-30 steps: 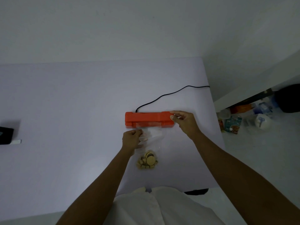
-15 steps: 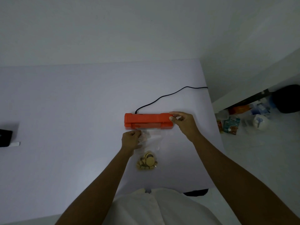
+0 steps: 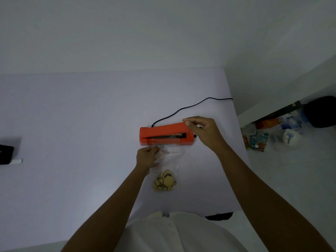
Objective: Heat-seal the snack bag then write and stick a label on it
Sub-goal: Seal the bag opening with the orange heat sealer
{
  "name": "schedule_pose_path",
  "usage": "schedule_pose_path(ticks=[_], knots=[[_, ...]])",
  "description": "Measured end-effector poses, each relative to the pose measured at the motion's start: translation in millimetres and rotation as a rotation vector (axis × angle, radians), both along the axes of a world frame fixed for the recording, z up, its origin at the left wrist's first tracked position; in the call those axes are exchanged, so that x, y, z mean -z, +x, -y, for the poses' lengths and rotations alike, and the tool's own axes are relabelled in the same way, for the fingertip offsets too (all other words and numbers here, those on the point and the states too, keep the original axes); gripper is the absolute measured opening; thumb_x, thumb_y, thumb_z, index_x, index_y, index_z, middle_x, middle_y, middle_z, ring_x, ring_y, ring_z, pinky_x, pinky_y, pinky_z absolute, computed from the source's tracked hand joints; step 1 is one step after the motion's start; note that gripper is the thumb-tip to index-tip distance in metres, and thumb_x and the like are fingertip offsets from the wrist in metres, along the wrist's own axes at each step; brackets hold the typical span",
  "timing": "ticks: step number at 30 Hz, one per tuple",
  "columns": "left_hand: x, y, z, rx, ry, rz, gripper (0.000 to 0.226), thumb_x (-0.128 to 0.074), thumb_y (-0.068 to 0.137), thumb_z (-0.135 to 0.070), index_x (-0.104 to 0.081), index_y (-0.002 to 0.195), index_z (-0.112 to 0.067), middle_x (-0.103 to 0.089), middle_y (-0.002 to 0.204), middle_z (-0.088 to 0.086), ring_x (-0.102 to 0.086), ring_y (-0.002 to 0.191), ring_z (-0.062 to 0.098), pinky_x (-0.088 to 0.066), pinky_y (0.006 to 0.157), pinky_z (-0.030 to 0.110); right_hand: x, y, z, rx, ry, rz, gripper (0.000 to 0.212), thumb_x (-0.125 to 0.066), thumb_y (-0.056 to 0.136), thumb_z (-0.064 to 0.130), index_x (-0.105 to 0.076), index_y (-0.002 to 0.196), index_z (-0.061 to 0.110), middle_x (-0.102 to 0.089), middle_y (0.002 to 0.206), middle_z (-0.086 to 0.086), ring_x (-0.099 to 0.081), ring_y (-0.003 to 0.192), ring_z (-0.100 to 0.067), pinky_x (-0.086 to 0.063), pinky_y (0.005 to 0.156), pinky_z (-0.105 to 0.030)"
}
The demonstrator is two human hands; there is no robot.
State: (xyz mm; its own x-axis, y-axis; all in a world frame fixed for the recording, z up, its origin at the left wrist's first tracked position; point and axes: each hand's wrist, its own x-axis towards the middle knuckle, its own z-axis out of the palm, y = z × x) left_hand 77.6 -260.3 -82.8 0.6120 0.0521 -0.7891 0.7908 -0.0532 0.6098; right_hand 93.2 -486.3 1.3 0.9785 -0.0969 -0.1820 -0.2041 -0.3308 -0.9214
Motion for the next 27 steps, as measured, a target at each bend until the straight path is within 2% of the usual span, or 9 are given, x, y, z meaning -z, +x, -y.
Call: schedule_pose_path(ticks=[6,9,11,14,18,21,23,27], knots=[[0,-1,-1,0.003,0.001,-0.019,0.016,-0.062,0.093,-0.018,-0.07,0.084,-0.007,-0.069,0.083,0.011,-0.066,0.075,0.023,-0.062,0.067,0.039,-34,14,-21,-0.191,0.057,0.048,0.022,-0.066,0.091,0.007,-0.076,0.107,0.019,-0.072,0.114,0.001,-0.065,0.111,-0.013,-0.055,0.094,-0.036],[-1,-1,-1,0.003,-0.006,-0.016,0.017,-0.062,0.092,-0.016,-0.07,0.081,-0.008,-0.071,0.078,0.007,-0.067,0.074,0.021,-0.061,0.063,0.035,-52,23,-36,-0.244,0.067,0.071,0.022,-0.071,0.089,0.012,-0.075,0.11,0.015,-0.072,0.113,0.002,-0.067,0.104,-0.017,-0.057,0.088,-0.032],[-2,-1,-1,0.006,-0.01,-0.02,0.016,-0.062,0.091,-0.016,-0.072,0.085,-0.005,-0.072,0.078,0.007,-0.067,0.071,0.019,-0.059,0.058,0.032,-60,29,-47,-0.276,0.071,0.093,0.023,-0.074,0.087,0.014,-0.075,0.11,0.015,-0.071,0.112,0.002,-0.067,0.099,-0.017,-0.057,0.084,-0.028],[0,-1,-1,0.009,-0.01,-0.034,0.018,-0.062,0.09,-0.014,-0.072,0.091,0.0,-0.072,0.081,0.01,-0.066,0.066,0.015,-0.057,0.056,0.03,-68,36,-63,-0.315,0.095,0.113,0.024,-0.074,0.086,0.01,-0.075,0.109,0.015,-0.072,0.112,0.001,-0.068,0.096,-0.017,-0.058,0.085,-0.032],[3,0,-2,0.009,-0.011,-0.042,0.019,-0.062,0.088,-0.012,-0.071,0.092,0.005,-0.072,0.088,0.017,-0.066,0.066,0.017,-0.057,0.056,0.03,-74,42,-81,-0.357,0.12,0.095,0.025,-0.07,0.089,0.008,-0.073,0.113,0.013,-0.071,0.118,0.001,-0.068,0.1,-0.015,-0.06,0.084,-0.037],[3,0,-2,0.004,-0.017,-0.046,0.013,-0.062,0.09,-0.012,-0.069,0.088,-0.002,-0.07,0.082,0.013,-0.066,0.062,0.015,-0.058,0.056,0.031,-80,46,-94,-0.403,0.167,0.085,0.029,-0.063,0.093,0.002,-0.07,0.119,0.009,-0.072,0.115,-0.002,-0.069,0.1,-0.017,-0.06,0.086,-0.037],[2,0,-2,-0.001,-0.019,-0.048,0.012,-0.061,0.091,-0.013,-0.069,0.087,-0.004,-0.067,0.08,0.011,-0.065,0.063,0.015,-0.059,0.059,0.033,-83,46,-104,-0.453,0.222,0.053,0.031,-0.058,0.095,-0.002,-0.067,0.124,0.006,-0.072,0.116,-0.008,-0.069,0.106,-0.017,-0.059,0.088,-0.036],[2,1,-3,0.019,-0.017,-0.052,0.013,-0.062,0.09,-0.014,-0.07,0.088,-0.004,-0.068,0.084,0.012,-0.067,0.069,0.02,-0.062,0.064,0.036,-82,41,-110,-0.461,0.402,-0.025,0.031,-0.053,0.098,-0.002,-0.061,0.128,-0.002,-0.067,0.125,-0.013,-0.067,0.113,-0.023,-0.059,0.089,-0.044]])
